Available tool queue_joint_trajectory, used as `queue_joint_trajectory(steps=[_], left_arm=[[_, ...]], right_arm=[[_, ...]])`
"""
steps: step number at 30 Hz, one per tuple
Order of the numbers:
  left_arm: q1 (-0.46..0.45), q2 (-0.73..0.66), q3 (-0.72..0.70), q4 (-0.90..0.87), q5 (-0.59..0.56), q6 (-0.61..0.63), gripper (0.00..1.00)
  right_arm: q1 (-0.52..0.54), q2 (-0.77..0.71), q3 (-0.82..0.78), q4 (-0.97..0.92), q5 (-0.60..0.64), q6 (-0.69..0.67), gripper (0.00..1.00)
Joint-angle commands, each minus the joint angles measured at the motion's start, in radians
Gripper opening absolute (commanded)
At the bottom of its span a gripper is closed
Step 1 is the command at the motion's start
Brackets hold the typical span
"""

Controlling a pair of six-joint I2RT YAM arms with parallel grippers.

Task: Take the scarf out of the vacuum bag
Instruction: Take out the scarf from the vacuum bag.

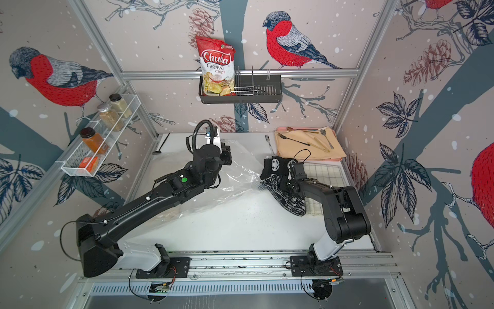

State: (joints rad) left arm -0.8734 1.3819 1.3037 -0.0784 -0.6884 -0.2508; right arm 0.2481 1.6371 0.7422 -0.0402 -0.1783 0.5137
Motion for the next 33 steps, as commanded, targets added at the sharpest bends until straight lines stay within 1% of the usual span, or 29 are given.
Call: queue_joint_trajectory(steps=[1,7,13,18,23,28,31,33], left_arm=[[0.002,-0.006,0.011,0.07,-0.034,0.039,0.0],[0.002,-0.025,0.022,0.085,-0.055,0.076,0.0],[0.008,-0.033,0.055,0.083,-0.045,0.099,0.0],[0.007,-0.042,0.055,0.078,-0.04,0.097,0.0],[0.007,-0.047,0.055,0.076,-0.052,0.107,0.0],[0.007,-0.059,0.054,0.081,-0.083,0.127,0.0],[0.007,-0.062,0.053,0.081,-0.079,0.127,0.0],[0.007,-0.06,0.055,0.078,-0.072,0.121,0.0]], right_arm=[[0.002,0.019,-0.012,-0.164,0.08,-0.013,0.0],[0.012,0.036,0.008,-0.201,0.085,-0.024,0.0],[0.033,0.022,0.024,-0.259,0.146,-0.03,0.0],[0.034,-0.006,0.03,-0.305,0.21,-0.037,0.0],[0.036,-0.001,0.047,-0.34,0.264,-0.051,0.0],[0.052,-0.006,0.061,-0.337,0.232,-0.055,0.0],[0.054,-0.042,0.062,-0.305,0.154,-0.064,0.0],[0.053,-0.102,0.051,-0.263,0.081,-0.062,0.0]])
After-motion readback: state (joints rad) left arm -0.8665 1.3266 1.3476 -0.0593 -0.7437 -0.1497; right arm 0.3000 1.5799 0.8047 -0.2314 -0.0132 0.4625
